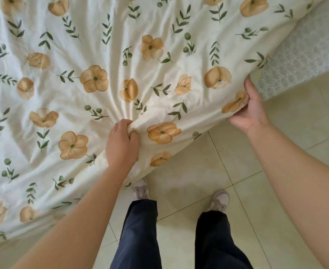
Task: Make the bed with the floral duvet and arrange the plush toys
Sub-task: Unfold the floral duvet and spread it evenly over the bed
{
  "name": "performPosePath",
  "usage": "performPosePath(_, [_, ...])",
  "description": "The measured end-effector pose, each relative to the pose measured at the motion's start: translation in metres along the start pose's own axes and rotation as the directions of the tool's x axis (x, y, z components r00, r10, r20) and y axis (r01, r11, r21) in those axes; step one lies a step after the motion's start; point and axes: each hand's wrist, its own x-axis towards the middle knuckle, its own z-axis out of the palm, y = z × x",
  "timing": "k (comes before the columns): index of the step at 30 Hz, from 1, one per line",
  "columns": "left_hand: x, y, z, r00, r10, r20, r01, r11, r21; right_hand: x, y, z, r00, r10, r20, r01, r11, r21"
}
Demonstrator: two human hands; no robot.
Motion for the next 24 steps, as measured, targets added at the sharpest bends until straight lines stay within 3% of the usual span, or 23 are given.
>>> performPosePath(2, [-0.036,0.009,0.02,0.992,0.052,-0.115,-0.053,0.999,-0.007,-0.019,-0.018,-0.019,1.0,-0.006,0.01,0.007,0.999,-0.032])
performPosePath(5, [-0.096,0.031,0.054,0.933,-0.096,-0.345,0.055,0.99,-0.128,-0.047,-0.028,-0.047,0.998,0.062,-0.001,-0.062,0.996,-0.059])
performPosePath(7, [-0.136,0.05,0.081,0.916,-0.209,-0.342,0.097,0.943,-0.317,-0.067,-0.022,-0.062,0.988,0.131,-0.085,-0.143,0.978,-0.15])
performPosePath(8, [-0.151,0.06,0.095,0.917,-0.3,-0.263,0.16,0.88,-0.448,-0.078,-0.016,-0.07,0.971,0.138,-0.196,-0.181,0.957,-0.225])
performPosePath(9, [-0.163,0.069,0.109,0.889,-0.433,-0.151,0.278,0.77,-0.575,-0.088,-0.009,-0.079,0.938,0.096,-0.332,-0.212,0.918,-0.334])
performPosePath(10, [-0.169,0.076,0.12,0.805,-0.591,-0.045,0.417,0.619,-0.666,-0.096,-0.002,-0.088,0.905,0.003,-0.426,-0.223,0.855,-0.469])
performPosePath(12, [-0.174,0.081,0.137,0.504,-0.851,0.143,0.608,0.232,-0.76,-0.105,0.006,-0.098,0.864,-0.18,-0.47,-0.177,0.765,-0.619])
performPosePath(13, [-0.177,0.083,0.142,0.354,-0.893,0.279,0.641,0.014,-0.767,-0.109,0.007,-0.099,0.88,-0.153,-0.45,-0.166,0.788,-0.593])
performPosePath(14, [-0.178,0.084,0.145,0.276,-0.851,0.447,0.615,-0.2,-0.762,-0.113,0.007,-0.096,0.915,-0.04,-0.402,-0.186,0.842,-0.507])
performPosePath(15, [-0.18,0.081,0.149,0.307,-0.736,0.603,0.546,-0.384,-0.745,-0.117,0.003,-0.094,0.949,0.114,-0.293,-0.232,0.881,-0.412])
performPosePath(16, [-0.18,0.079,0.152,0.432,-0.579,0.691,0.454,-0.523,-0.722,-0.122,-0.002,-0.095,0.963,0.216,-0.162,-0.259,0.908,-0.328])
performPosePath(18, [-0.179,0.075,0.147,0.739,-0.296,0.605,0.293,-0.667,-0.685,-0.126,-0.014,-0.109,0.964,0.264,0.039,-0.252,0.948,-0.194])
performPosePath(19, [-0.177,0.073,0.14,0.826,-0.236,0.512,0.231,-0.686,-0.69,-0.127,-0.017,-0.119,0.96,0.267,0.088,-0.25,0.953,-0.169])
performPosePath(20, [-0.174,0.069,0.131,0.863,-0.243,0.443,0.18,-0.671,-0.719,-0.129,-0.021,-0.126,0.956,0.267,0.123,-0.242,0.952,-0.185])
performPosePath(22, [-0.171,0.063,0.119,0.887,-0.272,0.374,0.161,-0.576,-0.802,-0.127,-0.029,-0.13,0.963,0.255,0.084,-0.22,0.929,-0.299])
performPosePath(24, [-0.181,0.057,0.12,0.872,-0.282,0.401,0.249,-0.449,-0.858,-0.119,-0.032,-0.132,0.972,0.221,0.073,-0.186,0.926,-0.328])
